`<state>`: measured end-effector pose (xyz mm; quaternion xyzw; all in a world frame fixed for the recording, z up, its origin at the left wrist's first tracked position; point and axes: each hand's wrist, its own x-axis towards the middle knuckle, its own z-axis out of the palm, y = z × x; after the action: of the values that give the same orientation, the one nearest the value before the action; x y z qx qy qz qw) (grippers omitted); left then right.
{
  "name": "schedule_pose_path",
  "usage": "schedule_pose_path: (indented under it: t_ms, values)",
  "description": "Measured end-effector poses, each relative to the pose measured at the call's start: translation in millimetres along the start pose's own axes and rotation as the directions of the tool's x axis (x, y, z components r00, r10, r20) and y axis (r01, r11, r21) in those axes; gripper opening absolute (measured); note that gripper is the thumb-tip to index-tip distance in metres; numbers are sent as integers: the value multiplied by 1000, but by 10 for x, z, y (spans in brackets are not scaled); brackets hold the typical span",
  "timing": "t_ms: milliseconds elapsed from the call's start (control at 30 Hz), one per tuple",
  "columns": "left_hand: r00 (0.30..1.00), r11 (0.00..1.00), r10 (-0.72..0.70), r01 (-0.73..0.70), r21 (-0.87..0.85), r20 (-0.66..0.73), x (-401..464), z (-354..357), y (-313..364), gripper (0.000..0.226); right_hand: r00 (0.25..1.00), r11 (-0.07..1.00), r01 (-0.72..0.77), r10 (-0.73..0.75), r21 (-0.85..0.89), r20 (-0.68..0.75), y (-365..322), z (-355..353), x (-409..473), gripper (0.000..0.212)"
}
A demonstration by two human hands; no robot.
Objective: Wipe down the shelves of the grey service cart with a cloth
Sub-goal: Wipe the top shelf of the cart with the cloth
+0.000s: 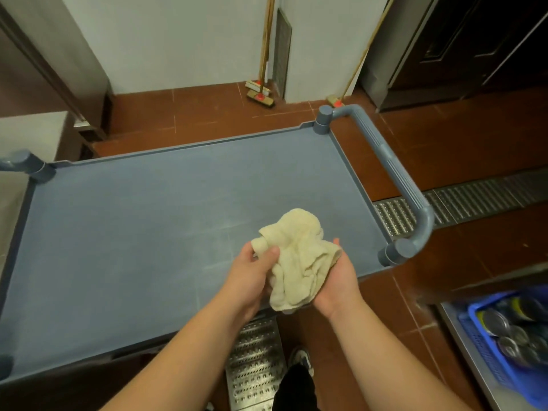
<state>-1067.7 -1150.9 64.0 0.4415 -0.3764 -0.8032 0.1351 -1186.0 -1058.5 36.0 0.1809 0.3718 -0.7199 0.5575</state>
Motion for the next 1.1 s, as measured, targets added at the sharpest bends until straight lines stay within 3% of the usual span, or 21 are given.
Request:
schedule_pose_path:
  t_ms: [33,100,167,233,300,367,400,433,500,600,667,733,1100]
  values:
    - [999,999,30,-29,17,-22,25,2,-4,25,1000,1000,12,-11,16,-9,-85,-43,-16,75]
    - [996,995,72,-68,73,-59,95,22,-9,21,992,992,122,-120,-37,44,-233,-150,-68,68]
    - [996,994,79,-77,75,-30,159,124,-8,21,961,934,275,-265,-229,76,-329,-162,-131,40]
    - [997,996,69,-71,56,30,236,292,-15,23,894,796,414,-448,-442,31,-427,-164,-162,32]
    - [993,996,54,-61,59,102,363,488,-27,25,766,519,449,-643,-727,14,-543,-136,-224,37]
    - [992,983,39,-60,173,123,492,690,-37,36,606,116,253,-793,-960,64,-627,-218,-248,47]
    - [995,962,33,-58,269,96,558,766,-56,45,555,-90,134,-818,-987,150,-661,-273,-247,54]
    - [998,935,34,-53,350,60,613,829,-80,54,542,-253,81,-801,-964,255,-681,-320,-219,59]
    - [998,896,62,-61,439,11,662,908,-126,60,602,-464,97,-677,-880,423,-692,-431,-65,61]
    - [998,879,70,-60,472,-5,664,928,-168,53,750,-656,-24,-511,-754,421,-723,-542,259,58]
    - [999,894,52,-42,447,-10,648,909,-162,46,819,-710,-96,-455,-698,350,-700,-602,440,68]
    - [999,897,39,-20,441,-35,659,857,-163,46,839,-736,-124,-436,-666,325,-623,-655,545,79]
    - [997,874,37,2,485,-71,734,648,-58,46,727,-560,-276,-653,-781,212,-880,-673,740,64]
